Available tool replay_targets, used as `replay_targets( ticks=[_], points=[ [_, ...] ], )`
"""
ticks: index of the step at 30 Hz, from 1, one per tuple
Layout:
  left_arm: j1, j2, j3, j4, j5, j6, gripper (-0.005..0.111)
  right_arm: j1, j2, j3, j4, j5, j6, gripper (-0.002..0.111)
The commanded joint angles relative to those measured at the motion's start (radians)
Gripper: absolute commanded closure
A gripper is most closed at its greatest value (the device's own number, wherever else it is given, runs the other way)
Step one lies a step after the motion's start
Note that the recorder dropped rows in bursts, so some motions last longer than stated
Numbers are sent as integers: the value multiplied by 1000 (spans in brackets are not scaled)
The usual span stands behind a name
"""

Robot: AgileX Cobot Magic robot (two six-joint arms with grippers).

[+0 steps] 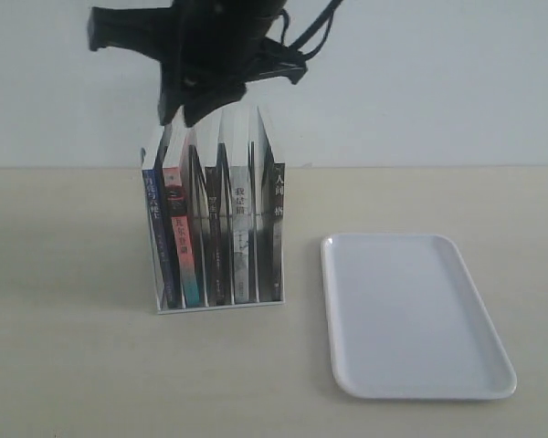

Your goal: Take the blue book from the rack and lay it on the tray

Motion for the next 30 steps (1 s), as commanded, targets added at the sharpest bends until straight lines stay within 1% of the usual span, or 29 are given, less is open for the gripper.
replay_targets(
  ticks=[1, 4, 6, 8, 10, 12, 13, 16, 19, 23, 26, 29, 30],
  points=[
    [3, -8, 3, 1, -14, 6, 103, 94, -6, -2, -90, -52, -35, 91],
    [3, -8, 3, 1, -14, 6, 103, 158, 0, -2, -289, -77, 11, 91],
    [3, -8, 3, 1, -14, 6, 103, 189, 2, -2, -484, -51, 80, 91],
    [3, -8, 3, 1, -14, 6, 103, 203, 5, -2, -602, -15, 160, 91],
    [3, -8, 3, 1, -14, 6, 103, 199, 5, -2, -595, -32, 194, 91],
    [3, -8, 3, 1, -14, 6, 103, 180, 5, -2, -528, -73, 194, 91],
    [3, -8, 3, 1, -14, 6, 103, 161, 10, -2, -462, -91, 190, 91],
    [3, -8, 3, 1, -14, 6, 103, 101, 31, -2, -374, -116, 181, 91],
    [3, -8, 3, 1, -14, 6, 103, 39, 45, -2, -309, -70, 176, 91],
    [3, -8, 3, 1, -14, 6, 103, 25, 50, -2, -315, -70, 133, 91],
    [3, -8, 3, 1, -14, 6, 103, 36, 51, -2, -313, -108, 133, 80],
    [3, -8, 3, 1, -14, 6, 103, 36, 60, -2, -316, -118, 133, 63],
    [3, -8, 3, 1, -14, 6, 103, 36, 61, -2, -316, -118, 136, 62]
  ],
)
